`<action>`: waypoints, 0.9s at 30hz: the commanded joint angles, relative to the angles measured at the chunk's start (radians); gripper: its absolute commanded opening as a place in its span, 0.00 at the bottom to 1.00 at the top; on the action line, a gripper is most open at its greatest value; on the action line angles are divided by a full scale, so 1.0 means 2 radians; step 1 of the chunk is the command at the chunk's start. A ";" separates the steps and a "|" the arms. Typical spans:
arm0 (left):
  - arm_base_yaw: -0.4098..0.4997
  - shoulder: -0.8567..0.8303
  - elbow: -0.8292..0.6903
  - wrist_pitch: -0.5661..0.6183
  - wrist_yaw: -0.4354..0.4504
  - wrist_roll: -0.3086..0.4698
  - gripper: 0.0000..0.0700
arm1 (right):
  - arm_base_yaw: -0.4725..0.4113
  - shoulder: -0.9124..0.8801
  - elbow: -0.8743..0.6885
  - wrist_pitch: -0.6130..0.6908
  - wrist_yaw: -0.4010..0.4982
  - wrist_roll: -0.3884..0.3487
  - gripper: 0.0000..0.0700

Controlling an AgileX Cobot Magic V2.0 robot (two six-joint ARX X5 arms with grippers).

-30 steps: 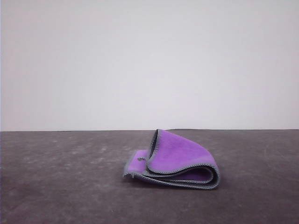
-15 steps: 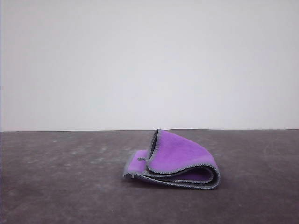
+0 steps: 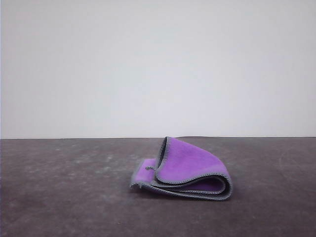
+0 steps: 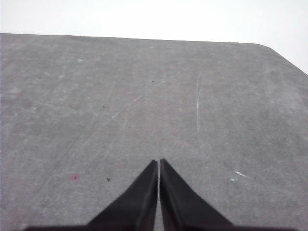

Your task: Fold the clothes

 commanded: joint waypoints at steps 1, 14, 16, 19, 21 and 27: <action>0.000 -0.001 -0.010 -0.003 -0.001 -0.002 0.02 | 0.000 0.000 -0.003 0.006 0.001 0.002 0.00; 0.000 -0.001 -0.010 -0.003 -0.001 -0.002 0.02 | 0.000 0.000 -0.003 0.006 0.001 0.002 0.00; 0.000 -0.001 -0.010 -0.003 -0.001 -0.002 0.02 | 0.000 0.000 -0.003 0.006 0.001 0.002 0.00; 0.000 -0.001 -0.010 -0.003 -0.001 -0.002 0.02 | 0.000 0.000 -0.003 0.006 0.001 0.002 0.00; 0.000 -0.001 -0.010 -0.003 -0.001 -0.002 0.02 | 0.000 0.000 -0.003 0.006 0.001 0.002 0.00; 0.000 -0.001 -0.010 -0.003 -0.001 -0.002 0.02 | 0.000 0.000 -0.003 0.006 0.001 0.002 0.00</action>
